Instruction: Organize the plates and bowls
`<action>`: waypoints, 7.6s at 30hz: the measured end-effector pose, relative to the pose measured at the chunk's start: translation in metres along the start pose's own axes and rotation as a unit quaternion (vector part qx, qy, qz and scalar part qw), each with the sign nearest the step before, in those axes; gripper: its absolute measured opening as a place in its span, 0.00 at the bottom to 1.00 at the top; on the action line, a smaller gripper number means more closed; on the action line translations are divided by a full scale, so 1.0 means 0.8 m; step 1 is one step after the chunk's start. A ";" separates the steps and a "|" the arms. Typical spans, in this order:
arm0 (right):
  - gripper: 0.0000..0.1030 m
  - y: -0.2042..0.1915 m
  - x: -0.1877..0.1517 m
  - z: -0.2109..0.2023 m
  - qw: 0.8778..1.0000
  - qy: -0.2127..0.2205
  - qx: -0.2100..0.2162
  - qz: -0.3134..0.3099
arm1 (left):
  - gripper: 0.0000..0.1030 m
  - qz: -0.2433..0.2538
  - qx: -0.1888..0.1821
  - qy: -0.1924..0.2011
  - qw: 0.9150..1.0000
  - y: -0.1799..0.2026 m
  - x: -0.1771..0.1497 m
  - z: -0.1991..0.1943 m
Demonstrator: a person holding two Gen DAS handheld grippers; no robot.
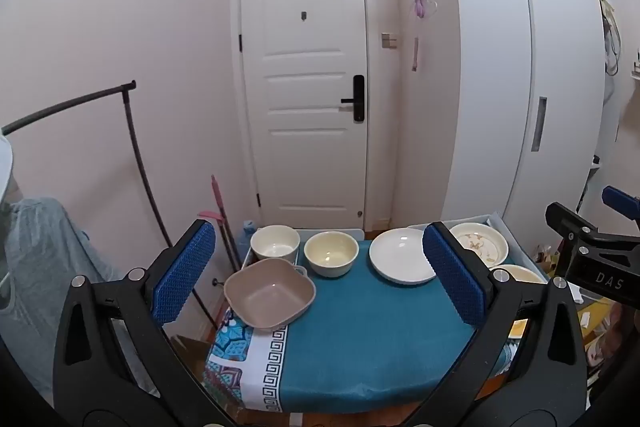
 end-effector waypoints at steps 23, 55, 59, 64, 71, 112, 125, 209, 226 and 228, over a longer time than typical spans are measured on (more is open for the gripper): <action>1.00 0.009 -0.001 0.015 1.000 -0.010 -0.002 0.008 | 1.00 0.005 0.026 0.006 1.000 -0.002 0.018 0.009; 1.00 0.009 0.001 0.025 1.000 -0.019 -0.002 0.008 | 1.00 0.012 0.018 -0.002 1.000 0.002 0.021 0.025; 1.00 0.009 0.000 0.024 1.000 -0.020 -0.002 0.008 | 1.00 0.012 0.018 -0.002 1.000 0.001 0.019 0.027; 1.00 0.008 0.001 0.026 1.000 -0.021 -0.002 0.008 | 1.00 0.010 0.018 -0.003 1.000 -0.003 0.019 0.029; 1.00 0.008 0.002 0.026 1.000 -0.021 -0.002 0.008 | 1.00 0.010 0.018 -0.004 1.000 -0.003 0.019 0.029; 1.00 0.083 -0.008 0.074 0.994 -0.081 -0.059 0.035 | 1.00 0.074 -0.092 -0.048 0.992 0.073 0.054 0.126; 1.00 0.202 -0.124 0.167 0.969 -0.230 0.017 0.091 | 1.00 0.121 -0.188 -0.239 0.945 0.246 -0.071 0.256; 0.13 -0.008 -0.184 0.294 0.902 -0.320 0.281 -0.072 | 0.19 -0.042 -0.077 -0.377 0.922 0.024 -0.219 0.293; 0.13 -0.089 -0.229 0.341 0.907 -0.340 0.246 -0.038 | 0.19 -0.009 -0.105 -0.385 0.917 -0.049 -0.274 0.342; 0.13 -0.089 -0.231 0.342 0.906 -0.345 0.242 -0.038 | 0.19 -0.008 -0.109 -0.383 0.917 -0.049 -0.275 0.341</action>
Point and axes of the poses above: each gripper's, at about its wrist camera, not at the fingertips, and z roughly the way its jaws point, y to its right, x to its top, the point moved 7 cm from there along z, roughly the way its jaws point, and after that the axes turned 7 degrees about -y, right-handed, at the moved point
